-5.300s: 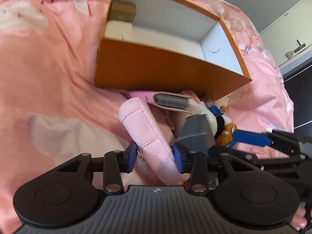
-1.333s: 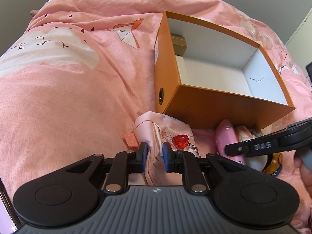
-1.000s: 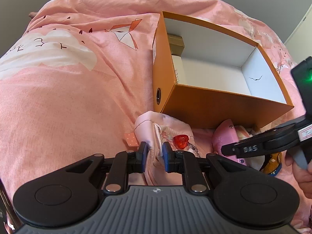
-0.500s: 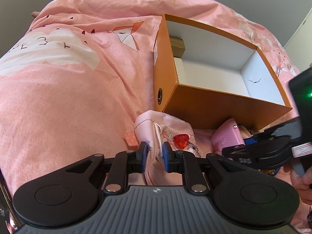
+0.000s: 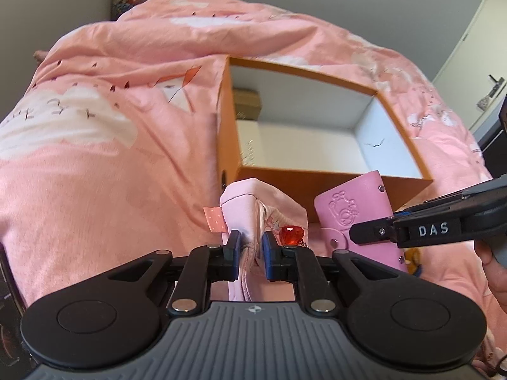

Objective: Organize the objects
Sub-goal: 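Grasp the pink cylindrical item with the right tool while the left tool holds the pink pouch, then lift the pink pouch with the left tool while the right tool lifts the pink item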

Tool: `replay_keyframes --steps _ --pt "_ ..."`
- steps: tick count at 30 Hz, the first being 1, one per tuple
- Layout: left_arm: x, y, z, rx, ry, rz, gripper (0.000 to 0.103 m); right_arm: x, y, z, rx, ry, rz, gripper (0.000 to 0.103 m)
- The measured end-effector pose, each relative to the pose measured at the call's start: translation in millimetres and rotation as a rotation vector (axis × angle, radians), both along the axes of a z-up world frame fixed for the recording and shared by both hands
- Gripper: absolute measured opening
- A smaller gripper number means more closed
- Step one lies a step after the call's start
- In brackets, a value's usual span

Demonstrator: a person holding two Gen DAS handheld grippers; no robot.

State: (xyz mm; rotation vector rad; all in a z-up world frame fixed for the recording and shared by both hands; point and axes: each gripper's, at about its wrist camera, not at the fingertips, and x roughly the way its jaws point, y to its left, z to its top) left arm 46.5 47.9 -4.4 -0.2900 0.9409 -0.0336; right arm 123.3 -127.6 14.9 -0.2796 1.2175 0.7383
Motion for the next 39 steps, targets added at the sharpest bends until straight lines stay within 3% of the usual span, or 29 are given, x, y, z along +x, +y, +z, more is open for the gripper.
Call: replay_keyframes --steps 13,23,29,39 --pt "0.9 7.7 48.4 -0.138 -0.095 -0.05 0.016 -0.3 -42.5 63.3 0.211 -0.023 -0.049 0.018" --pt "52.1 5.6 74.4 -0.095 -0.197 -0.037 0.016 40.1 -53.6 81.4 0.332 -0.081 -0.128 0.018" --pt "91.4 8.8 61.2 -0.121 -0.184 0.01 0.016 88.9 -48.8 55.5 0.363 -0.034 -0.207 0.018" --pt "130.3 12.7 34.0 -0.132 -0.141 0.059 0.016 135.6 4.1 -41.9 0.257 0.169 -0.206 0.018"
